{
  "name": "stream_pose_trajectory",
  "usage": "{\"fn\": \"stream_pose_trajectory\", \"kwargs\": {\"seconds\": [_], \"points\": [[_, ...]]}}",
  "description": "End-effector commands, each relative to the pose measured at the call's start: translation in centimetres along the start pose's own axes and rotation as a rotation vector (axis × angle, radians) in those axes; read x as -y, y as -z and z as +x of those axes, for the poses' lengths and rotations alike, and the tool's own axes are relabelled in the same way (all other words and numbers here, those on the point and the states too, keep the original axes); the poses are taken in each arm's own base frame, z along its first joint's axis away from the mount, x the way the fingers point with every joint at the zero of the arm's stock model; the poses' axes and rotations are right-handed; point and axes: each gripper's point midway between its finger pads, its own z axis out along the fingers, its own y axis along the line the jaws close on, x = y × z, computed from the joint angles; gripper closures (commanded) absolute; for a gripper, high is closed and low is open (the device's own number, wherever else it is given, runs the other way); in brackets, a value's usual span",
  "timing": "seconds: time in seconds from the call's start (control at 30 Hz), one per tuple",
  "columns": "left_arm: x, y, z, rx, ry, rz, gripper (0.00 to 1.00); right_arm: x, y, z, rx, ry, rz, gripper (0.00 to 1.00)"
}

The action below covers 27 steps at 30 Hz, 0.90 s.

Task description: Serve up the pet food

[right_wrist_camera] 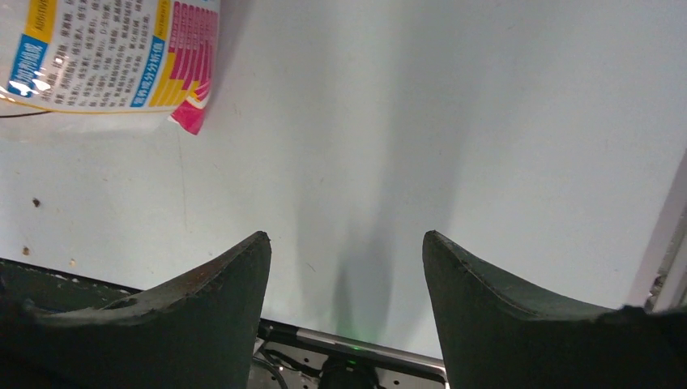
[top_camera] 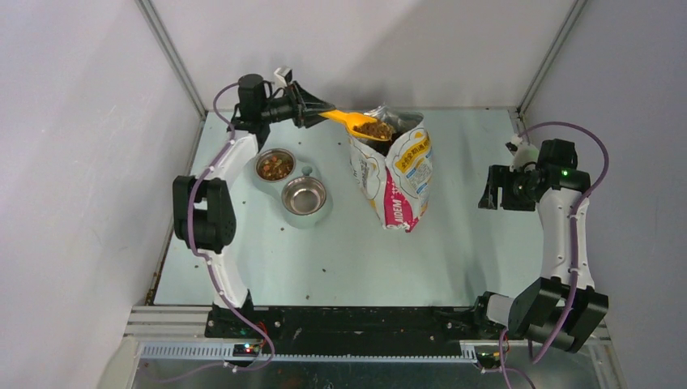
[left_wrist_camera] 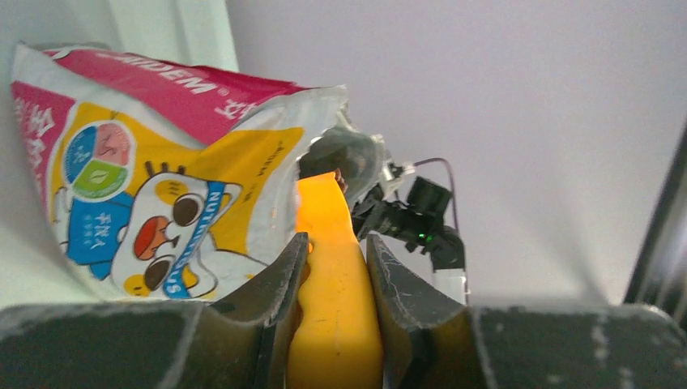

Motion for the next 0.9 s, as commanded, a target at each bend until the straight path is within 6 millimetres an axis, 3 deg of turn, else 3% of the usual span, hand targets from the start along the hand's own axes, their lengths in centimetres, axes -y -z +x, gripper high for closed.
{"fn": "stream_pose_trajectory", "kwargs": {"seconds": [0.0, 0.17, 0.3, 0.37, 0.4, 0.5, 0.7, 0.83, 0.87], "points": [[3.6, 0.4, -0.5, -0.012, -0.029, 0.141, 1.00, 1.1, 0.8, -0.9, -0.008, 0.083, 0.056, 0.29], [2.4, -2.5, -0.7, -0.070, -0.029, 0.176, 1.00, 1.4, 0.9, -0.8, -0.037, 0.100, 0.075, 0.28], [3.3, -1.0, -1.8, -0.017, -0.019, 0.200, 1.00, 1.3, 1.2, -1.1, -0.039, 0.112, 0.081, 0.28], [2.7, -1.5, -3.8, 0.059, 0.014, 0.182, 1.00, 1.5, 1.3, -0.8, -0.049, 0.124, 0.092, 0.28], [4.9, -2.2, -4.0, 0.045, -0.032, 0.190, 1.00, 1.5, 1.2, -0.7, -0.054, 0.125, 0.091, 0.28], [6.4, -2.5, -3.7, -0.013, -0.093, 0.206, 1.00, 1.3, 0.9, -0.6, -0.087, 0.133, 0.080, 0.28], [3.7, -1.2, -3.4, -0.004, -0.023, 0.179, 1.00, 1.4, 0.7, -1.0, -0.085, 0.133, 0.085, 0.28], [5.5, -0.4, -3.7, 0.023, -0.053, 0.227, 1.00, 1.3, 0.9, -1.2, -0.070, 0.144, 0.090, 0.28], [5.0, -0.7, -3.8, 0.017, -0.042, 0.219, 1.00, 1.4, 0.8, -1.2, -0.073, 0.144, 0.094, 0.28]]}}
